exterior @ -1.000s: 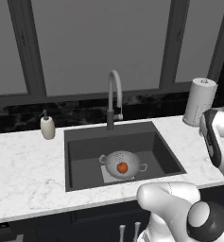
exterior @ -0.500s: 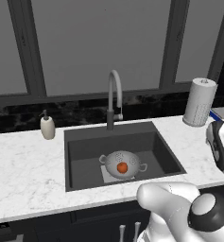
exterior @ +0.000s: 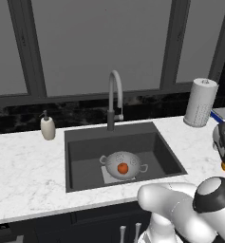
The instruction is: Put the colander in the sink, put the orange, orange in the colander, and turn on the sink faucet and pour water over the colander.
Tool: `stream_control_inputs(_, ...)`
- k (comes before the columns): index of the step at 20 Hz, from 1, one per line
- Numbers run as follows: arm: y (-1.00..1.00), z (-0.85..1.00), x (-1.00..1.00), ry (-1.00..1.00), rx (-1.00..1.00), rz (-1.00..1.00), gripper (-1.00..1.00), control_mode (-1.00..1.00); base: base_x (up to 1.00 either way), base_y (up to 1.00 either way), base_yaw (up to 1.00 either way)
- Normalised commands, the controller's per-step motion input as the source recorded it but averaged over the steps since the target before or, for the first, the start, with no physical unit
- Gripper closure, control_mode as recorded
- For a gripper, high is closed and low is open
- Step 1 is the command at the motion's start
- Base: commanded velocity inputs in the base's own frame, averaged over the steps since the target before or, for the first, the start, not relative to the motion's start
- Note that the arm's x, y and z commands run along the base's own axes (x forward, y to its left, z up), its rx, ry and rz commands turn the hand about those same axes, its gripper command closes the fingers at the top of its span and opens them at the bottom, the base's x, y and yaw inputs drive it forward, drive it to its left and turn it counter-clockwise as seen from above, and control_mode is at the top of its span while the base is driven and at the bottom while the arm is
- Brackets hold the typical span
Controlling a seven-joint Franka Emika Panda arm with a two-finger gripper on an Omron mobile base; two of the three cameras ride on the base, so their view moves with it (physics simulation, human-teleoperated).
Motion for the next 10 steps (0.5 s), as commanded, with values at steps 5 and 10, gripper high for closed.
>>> stream_control_inputs(5,-0.13,-0.28,0.0,0.1,0.0,0.0,-1.0,-1.0,0.0,0.0,0.0)
stream_control_inputs(10,-0.13,-0.3,0.0,0.07,0.0,0.0,-1.0,-1.0,0.0,0.0,0.0)
